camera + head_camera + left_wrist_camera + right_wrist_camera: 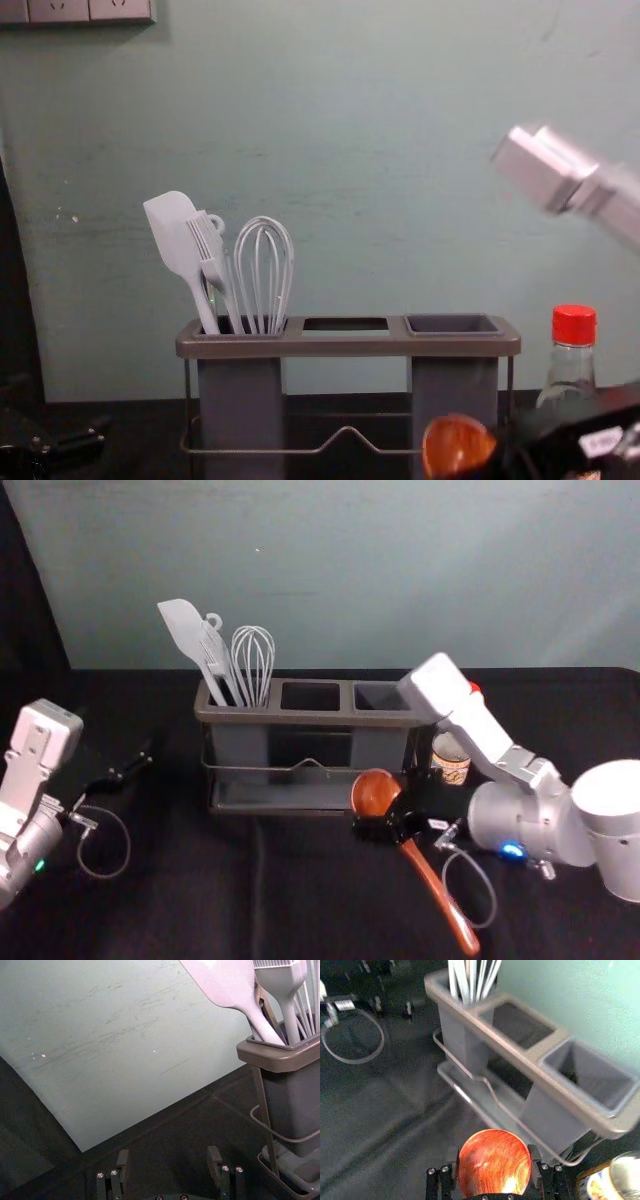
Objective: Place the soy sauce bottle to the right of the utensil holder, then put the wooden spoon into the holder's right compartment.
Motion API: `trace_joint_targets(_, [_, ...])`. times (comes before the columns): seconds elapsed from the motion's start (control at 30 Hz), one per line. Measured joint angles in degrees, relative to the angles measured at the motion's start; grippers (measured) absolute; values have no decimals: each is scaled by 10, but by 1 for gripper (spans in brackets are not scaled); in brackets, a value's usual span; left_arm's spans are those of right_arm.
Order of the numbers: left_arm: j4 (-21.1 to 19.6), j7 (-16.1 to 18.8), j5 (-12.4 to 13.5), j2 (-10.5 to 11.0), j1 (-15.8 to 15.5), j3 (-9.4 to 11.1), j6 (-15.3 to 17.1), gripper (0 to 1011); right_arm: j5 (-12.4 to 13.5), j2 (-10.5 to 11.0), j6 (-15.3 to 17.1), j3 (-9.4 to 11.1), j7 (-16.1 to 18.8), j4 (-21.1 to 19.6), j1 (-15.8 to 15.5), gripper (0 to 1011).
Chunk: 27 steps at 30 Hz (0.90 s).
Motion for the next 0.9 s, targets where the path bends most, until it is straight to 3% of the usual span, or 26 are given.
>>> trace_joint_targets(0.07, [0, 0, 0, 0, 0, 0, 0, 1012, 6, 4, -19, 9, -1, -9, -9, 842])
trace_joint_targets(0.23, [0, 0, 0, 0, 0, 0, 0, 1012, 33, 19, -104, 42, -1, -38, -43, 842])
trace_joint_targets(0.27, [0, 0, 0, 0, 0, 0, 0, 1011, 33, 19, -104, 42, -1, -38, -43, 842])
trace_joint_targets(0.3, [0, 0, 0, 0, 0, 0, 0, 1011, 40, 23, -134, 50, 2, -44, -53, 842])
trace_joint_targets(0.5, [0, 0, 0, 0, 0, 0, 0, 1011, 72, 35, -245, 85, 13, -63, -86, 842])
trace_joint_targets(0.77, [0, 0, 0, 0, 0, 0, 0, 1011, 114, 47, -336, 115, 31, -88, -107, 842])
trace_joint_targets(0.9, [0, 0, 0, 0, 0, 0, 0, 1011, 120, 46, -360, 116, 33, -91, -102, 842])
